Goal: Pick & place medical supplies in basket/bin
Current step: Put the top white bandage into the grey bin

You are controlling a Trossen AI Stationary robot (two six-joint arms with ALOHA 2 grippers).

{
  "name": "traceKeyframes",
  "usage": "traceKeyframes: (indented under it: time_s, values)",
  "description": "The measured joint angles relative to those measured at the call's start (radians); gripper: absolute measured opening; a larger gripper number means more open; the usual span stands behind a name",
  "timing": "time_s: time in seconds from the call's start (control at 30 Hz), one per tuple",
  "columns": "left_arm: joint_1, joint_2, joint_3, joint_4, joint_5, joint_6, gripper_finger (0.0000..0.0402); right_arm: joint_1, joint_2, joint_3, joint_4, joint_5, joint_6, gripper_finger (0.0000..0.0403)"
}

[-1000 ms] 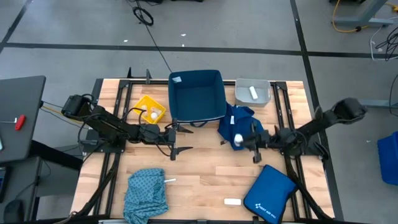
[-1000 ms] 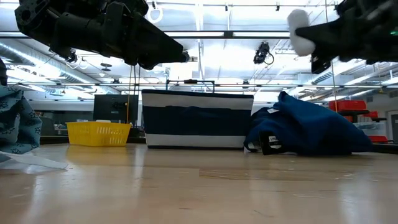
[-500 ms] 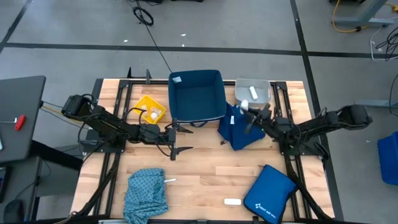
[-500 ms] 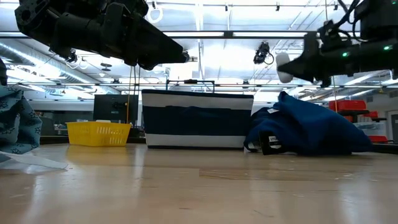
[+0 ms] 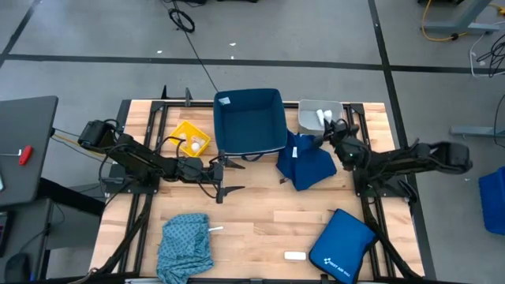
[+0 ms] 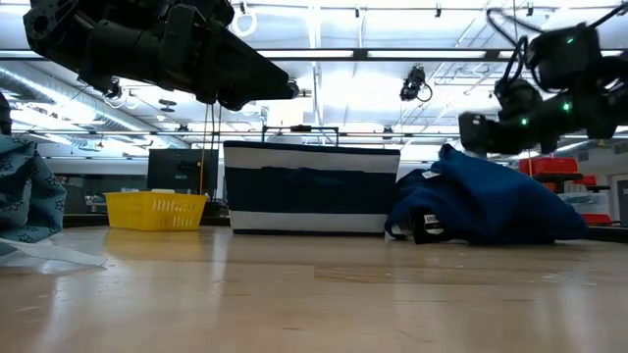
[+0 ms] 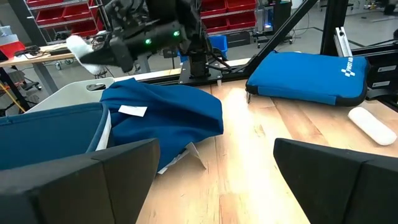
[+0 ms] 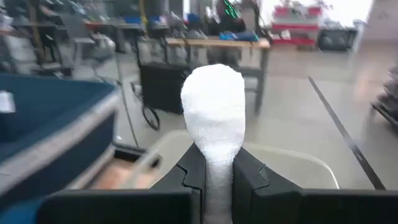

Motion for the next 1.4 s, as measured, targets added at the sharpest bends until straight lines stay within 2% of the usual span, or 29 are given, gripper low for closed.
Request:
traceKeyframes:
  time_s: [0.17,0.3,0.73,1.07,1.4]
  values:
    - [0.000,0.000,0.000,0.000,0.000,0.002,0.0319,-0.092,0.000,0.018,-0.197,-0.077,0.118,0.0033]
    - [0.000,0.000,0.000,0.000,0.000,0.003,0.0319,-0.160,0.000,0.077,-0.382,-0.155,0.148,0.0033]
    - [0.000,0.000,0.000,-0.003,0.000,0.004,0.0319,-0.303,0.001,0.237,-0.680,-0.315,0.150,0.0038]
    - [0.001,0.000,0.000,-0.010,0.000,0.003,0.0319,-0.363,0.001,0.240,-0.717,-0.428,0.147,0.0114]
    - [0.001,0.000,0.000,-0.017,0.000,0.003,0.0319,-0.363,0.001,0.240,-0.714,-0.433,0.112,0.0211]
